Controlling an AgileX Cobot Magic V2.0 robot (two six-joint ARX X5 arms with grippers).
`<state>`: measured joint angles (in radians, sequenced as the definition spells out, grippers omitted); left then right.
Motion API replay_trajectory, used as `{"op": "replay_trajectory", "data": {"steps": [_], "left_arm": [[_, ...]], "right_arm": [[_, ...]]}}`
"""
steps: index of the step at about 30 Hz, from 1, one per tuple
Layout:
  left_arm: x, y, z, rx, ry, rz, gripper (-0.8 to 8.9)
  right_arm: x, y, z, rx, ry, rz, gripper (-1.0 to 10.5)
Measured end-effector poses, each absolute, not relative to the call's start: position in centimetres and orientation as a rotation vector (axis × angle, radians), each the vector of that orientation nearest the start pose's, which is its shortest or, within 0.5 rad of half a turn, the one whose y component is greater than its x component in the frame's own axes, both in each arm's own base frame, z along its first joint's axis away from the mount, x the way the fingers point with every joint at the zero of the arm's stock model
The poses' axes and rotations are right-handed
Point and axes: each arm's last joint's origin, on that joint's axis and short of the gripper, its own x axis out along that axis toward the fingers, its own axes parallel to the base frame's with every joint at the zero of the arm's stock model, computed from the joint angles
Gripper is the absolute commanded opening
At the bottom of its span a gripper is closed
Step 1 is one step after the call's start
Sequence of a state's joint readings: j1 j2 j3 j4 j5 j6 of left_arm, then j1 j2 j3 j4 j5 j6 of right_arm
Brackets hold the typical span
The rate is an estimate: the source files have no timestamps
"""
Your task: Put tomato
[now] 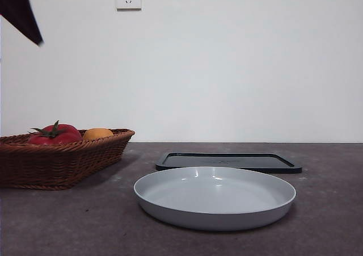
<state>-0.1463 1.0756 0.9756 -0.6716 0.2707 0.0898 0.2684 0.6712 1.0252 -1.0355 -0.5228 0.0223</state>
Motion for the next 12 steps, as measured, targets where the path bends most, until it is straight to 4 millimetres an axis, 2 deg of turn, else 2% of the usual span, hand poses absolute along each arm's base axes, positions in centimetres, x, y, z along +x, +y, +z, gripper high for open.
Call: {"op": "replay_trajectory", "data": {"steps": [6,12], "left_arm": [[24.1,-5.0,28.3,0.085,0.784,-0.426,4.69],[26.0,-6.0,26.2,0.132,0.829,-0.448,4.69]], "right_arm": [[8.7,3.9,35.0,0.109,0.702,0.752,4.0],[8.7,3.9,35.0,0.109,0.702,0.752,4.0]]}}
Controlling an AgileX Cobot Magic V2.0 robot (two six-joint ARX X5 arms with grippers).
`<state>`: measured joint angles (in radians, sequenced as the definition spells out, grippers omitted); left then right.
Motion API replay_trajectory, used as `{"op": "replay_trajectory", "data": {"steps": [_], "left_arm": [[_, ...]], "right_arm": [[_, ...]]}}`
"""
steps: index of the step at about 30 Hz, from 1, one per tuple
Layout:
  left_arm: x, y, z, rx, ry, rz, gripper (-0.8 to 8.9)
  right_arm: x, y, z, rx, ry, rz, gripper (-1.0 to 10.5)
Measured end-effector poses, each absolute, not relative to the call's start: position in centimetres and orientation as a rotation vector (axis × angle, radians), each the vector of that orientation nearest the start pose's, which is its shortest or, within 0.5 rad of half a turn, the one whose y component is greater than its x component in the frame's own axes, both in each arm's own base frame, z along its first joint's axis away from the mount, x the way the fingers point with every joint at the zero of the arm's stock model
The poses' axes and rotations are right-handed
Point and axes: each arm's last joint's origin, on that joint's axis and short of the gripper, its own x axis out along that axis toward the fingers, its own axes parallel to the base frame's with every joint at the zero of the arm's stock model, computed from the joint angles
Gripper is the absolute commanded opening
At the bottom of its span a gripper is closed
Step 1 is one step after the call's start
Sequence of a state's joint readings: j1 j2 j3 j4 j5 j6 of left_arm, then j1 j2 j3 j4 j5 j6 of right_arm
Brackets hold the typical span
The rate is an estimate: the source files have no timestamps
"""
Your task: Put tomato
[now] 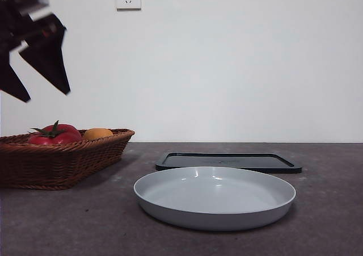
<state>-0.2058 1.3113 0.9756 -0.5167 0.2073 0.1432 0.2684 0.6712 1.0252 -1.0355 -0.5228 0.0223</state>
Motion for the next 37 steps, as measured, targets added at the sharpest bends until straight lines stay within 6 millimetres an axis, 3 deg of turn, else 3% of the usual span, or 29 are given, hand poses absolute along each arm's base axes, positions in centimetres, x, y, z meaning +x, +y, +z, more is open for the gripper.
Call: {"op": "replay_trajectory", "data": {"steps": [12,29,32,37], "left_arm": [[28.3,-7.4,22.9,0.207,0.890,-0.451,4.70],[29.5,-8.0,20.2,0.239,0.974,-0.443,4.66],[29.6,-8.0,19.9,0.240,0.987,-0.444,4.16],[29.6,-8.0,19.9,0.240,0.987,-0.444,2.39]], "right_arm": [[8.7,3.9,35.0,0.109,0.702,0.752,4.0],[8.7,3.9,35.0,0.109,0.703,0.752,4.0],[8.7,3.9,35.0,0.109,0.703,0.752,4.0],[8.7,3.9,35.0,0.109,0.703,0.752,4.0]]}}
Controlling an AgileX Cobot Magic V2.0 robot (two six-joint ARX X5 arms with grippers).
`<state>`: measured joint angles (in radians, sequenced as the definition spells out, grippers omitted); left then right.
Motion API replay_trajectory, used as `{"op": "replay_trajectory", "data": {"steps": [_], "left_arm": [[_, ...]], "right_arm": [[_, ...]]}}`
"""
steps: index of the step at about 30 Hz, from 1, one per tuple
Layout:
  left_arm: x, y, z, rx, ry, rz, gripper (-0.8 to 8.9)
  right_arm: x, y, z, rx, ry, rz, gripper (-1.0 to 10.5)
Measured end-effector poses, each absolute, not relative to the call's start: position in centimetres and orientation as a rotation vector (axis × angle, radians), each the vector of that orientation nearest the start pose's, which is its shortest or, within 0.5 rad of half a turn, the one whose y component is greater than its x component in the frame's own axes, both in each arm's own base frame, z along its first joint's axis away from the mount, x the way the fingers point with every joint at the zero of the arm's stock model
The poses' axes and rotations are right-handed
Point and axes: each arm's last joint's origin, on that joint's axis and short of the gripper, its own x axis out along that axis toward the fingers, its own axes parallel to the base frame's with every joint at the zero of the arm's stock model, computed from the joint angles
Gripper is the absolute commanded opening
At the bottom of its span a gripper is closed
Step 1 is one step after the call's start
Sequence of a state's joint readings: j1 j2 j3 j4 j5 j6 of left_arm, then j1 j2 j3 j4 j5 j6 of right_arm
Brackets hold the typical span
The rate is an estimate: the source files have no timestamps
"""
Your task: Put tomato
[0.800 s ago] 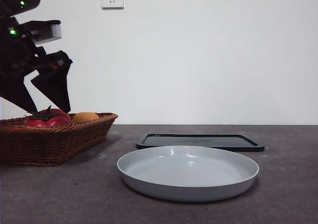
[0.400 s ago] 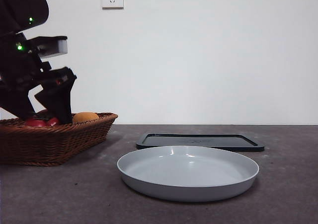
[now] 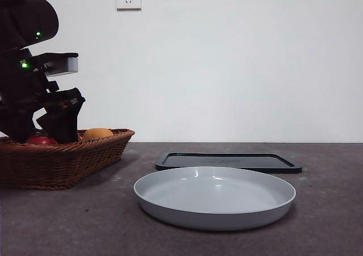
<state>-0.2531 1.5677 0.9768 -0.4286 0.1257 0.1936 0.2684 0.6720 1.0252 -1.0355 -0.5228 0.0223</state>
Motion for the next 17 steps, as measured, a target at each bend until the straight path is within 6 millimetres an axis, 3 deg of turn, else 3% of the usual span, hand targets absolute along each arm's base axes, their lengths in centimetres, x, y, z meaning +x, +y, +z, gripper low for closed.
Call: {"op": "replay_trajectory", "data": {"steps": [8,11,17], "left_arm": [[29.8,-8.1,21.2,0.240,0.999,-0.444,2.35],[29.9,-8.2,23.3,0.239,0.967,-0.444,2.36],[29.0,-9.8,29.7,0.227,0.836,-0.532,2.36]], "right_arm": [[8.7,3.9,35.0,0.109,0.702,0.752,4.0],[8.7,3.9,35.0,0.109,0.702,0.751,4.0],[8.7,3.9,35.0,0.109,0.702,0.752,4.0]]}}
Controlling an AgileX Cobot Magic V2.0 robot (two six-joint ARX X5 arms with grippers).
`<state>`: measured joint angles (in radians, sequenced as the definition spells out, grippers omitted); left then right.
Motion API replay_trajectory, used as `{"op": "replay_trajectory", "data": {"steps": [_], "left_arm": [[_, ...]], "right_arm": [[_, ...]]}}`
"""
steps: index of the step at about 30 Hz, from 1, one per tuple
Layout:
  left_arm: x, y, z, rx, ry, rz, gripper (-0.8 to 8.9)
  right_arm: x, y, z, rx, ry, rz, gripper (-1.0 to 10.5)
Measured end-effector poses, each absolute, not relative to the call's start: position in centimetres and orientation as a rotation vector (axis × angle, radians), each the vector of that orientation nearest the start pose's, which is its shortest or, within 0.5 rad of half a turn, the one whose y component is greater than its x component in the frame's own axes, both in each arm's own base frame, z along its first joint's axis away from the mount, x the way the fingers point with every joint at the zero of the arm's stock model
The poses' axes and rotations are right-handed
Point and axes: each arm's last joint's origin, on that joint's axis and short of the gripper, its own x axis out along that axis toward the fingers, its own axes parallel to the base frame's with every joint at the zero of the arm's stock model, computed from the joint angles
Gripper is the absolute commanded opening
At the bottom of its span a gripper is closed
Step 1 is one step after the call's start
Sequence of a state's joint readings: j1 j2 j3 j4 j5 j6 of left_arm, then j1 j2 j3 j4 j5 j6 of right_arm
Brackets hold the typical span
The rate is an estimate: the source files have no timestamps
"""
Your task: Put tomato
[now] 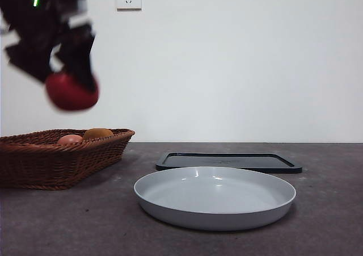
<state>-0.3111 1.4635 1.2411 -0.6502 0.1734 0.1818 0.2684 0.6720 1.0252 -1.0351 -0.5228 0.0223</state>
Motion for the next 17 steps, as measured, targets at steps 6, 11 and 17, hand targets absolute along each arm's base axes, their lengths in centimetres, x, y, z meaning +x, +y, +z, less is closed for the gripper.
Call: {"op": "replay_trajectory", "data": {"steps": [6,11,17], "left_arm": [[27.0,-13.2,31.7,0.218,0.774,-0.713,2.36],[25.4,-16.5,31.4,0.260,0.773,-0.827,2.36],[24.7,-20.3,30.1,0.299,0.762,-0.932,2.36]], "right_arm": [[8.7,3.9,35.0,0.109,0.702,0.751,4.0],[8.7,3.9,35.0,0.109,0.702,0.751,4.0],[8.7,3.9,35.0,0.108,0.702,0.749,4.0]]}}
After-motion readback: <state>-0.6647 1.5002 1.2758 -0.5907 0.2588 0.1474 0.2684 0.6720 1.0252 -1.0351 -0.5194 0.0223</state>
